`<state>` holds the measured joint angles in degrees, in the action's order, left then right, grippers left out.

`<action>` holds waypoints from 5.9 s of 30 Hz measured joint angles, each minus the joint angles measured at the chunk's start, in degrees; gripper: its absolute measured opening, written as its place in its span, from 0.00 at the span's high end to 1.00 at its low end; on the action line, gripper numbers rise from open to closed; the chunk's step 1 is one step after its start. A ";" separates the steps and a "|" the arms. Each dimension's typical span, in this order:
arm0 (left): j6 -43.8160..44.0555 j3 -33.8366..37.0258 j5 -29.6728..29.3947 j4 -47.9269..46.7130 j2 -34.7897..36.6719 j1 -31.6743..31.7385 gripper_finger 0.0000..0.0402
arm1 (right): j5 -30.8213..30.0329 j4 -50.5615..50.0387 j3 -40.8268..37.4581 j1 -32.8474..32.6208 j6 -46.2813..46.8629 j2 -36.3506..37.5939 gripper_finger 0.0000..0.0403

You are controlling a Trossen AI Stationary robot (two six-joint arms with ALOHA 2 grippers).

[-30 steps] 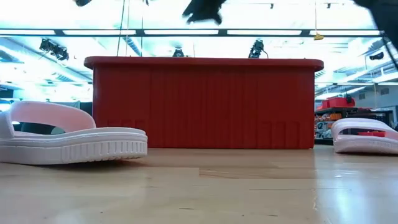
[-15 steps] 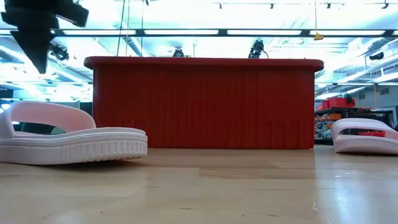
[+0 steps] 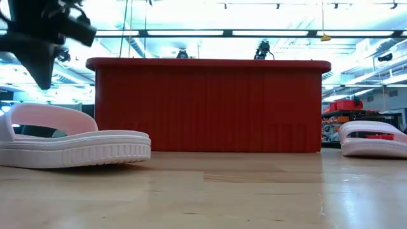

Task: Pick and place slides into bin
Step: Put the green slipper into the red bin

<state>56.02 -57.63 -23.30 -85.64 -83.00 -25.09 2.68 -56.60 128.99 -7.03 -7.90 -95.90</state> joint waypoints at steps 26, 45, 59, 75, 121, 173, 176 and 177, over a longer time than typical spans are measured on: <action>-9.77 19.52 -4.27 10.72 -0.99 9.17 0.58 | 0.16 -0.07 0.00 0.15 0.21 -0.04 0.59; -9.87 12.05 11.54 13.18 -1.49 10.60 0.99 | 0.15 -1.15 0.00 0.13 -2.34 -0.04 0.59; -2.78 -1.87 15.15 11.13 -1.49 0.72 0.90 | 0.17 -5.67 0.00 0.14 -2.30 -0.04 0.59; 2.64 8.62 24.30 18.24 -1.51 -6.59 0.41 | 0.20 -11.30 -0.22 0.09 2.01 -0.07 0.59; 16.45 -51.19 1.98 8.18 -4.00 -12.66 0.99 | 0.56 -14.46 -0.26 0.09 6.53 -0.07 0.59; -72.93 -12.21 -7.12 55.44 -18.36 49.70 1.00 | 0.79 -14.16 -0.28 -2.60 9.46 -0.07 0.59; -72.02 -12.21 -3.78 55.43 -18.36 50.07 0.99 | 0.78 -14.16 -0.26 -2.58 9.44 -0.07 0.59; -71.23 -12.21 -3.59 55.46 -18.36 50.10 0.97 | 0.79 -14.15 -0.27 -2.58 9.44 -0.07 0.59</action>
<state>-15.21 -69.84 -26.89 -30.19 -101.36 25.02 3.46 -70.75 128.72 -9.61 1.54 -95.96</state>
